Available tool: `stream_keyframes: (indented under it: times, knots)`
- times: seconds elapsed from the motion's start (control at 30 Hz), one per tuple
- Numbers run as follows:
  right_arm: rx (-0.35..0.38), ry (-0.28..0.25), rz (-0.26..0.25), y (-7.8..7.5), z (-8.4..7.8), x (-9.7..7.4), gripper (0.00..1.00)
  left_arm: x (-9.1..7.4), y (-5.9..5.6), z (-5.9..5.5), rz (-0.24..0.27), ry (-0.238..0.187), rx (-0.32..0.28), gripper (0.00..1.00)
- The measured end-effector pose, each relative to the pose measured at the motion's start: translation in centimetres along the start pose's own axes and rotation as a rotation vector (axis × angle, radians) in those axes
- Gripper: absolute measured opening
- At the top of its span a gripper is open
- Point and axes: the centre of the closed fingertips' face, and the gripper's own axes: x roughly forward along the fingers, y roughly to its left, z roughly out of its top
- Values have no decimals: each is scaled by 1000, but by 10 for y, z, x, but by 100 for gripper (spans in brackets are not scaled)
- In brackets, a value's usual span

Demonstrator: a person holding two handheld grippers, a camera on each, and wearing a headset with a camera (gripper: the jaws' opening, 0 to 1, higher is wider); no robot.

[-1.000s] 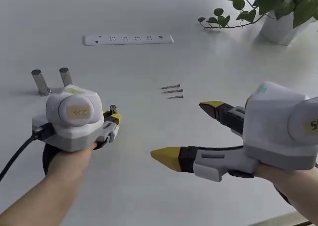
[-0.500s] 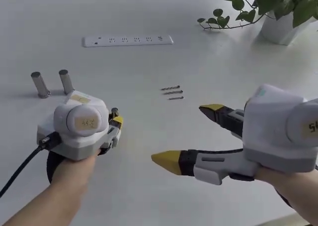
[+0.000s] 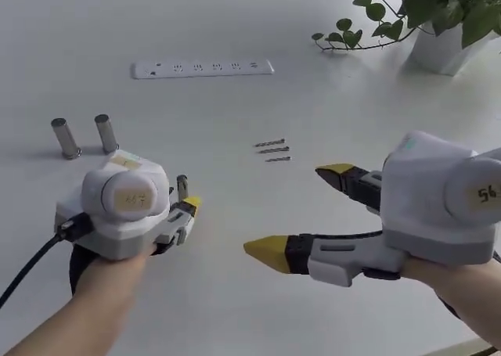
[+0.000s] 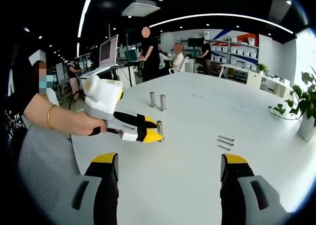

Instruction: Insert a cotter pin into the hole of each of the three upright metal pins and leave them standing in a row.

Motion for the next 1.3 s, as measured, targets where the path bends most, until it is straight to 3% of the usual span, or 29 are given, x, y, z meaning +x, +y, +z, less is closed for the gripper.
stream_keyframes:
  times: [0.07,0.17,0.27,0.43,0.53,0.6,0.8,0.87,1.1,1.23,1.3]
  knots:
    - [7,11,-3,-5,-2,1,81,-4,0,2,-13,-5,5,28]
    - [22,71,-13,-15,-12,4,74,-11,0,6,-20,-5,-8,33]
    - [86,72,-23,-29,-13,8,67,-21,-1,12,-27,-24,-14,39]
    - [-23,122,-50,-53,-14,18,61,-35,0,16,-39,-42,-9,46]
    - [3,123,-49,-61,-14,26,54,-41,2,13,-46,-23,15,47]
    - [35,155,-61,-67,-19,31,48,-47,2,11,-54,-21,25,49]
    - [16,182,-54,-79,-15,45,41,-66,4,16,-75,-40,34,58]
    - [-19,226,-59,-87,-17,48,40,-71,3,16,-73,-35,37,60]
    - [-82,287,-13,-102,-14,58,33,-81,0,18,-90,-44,24,62]
    - [-245,350,2,-118,-15,65,29,-86,-1,21,-102,-58,10,62]
    - [-282,387,25,-121,-17,68,28,-86,1,21,-98,-56,23,61]
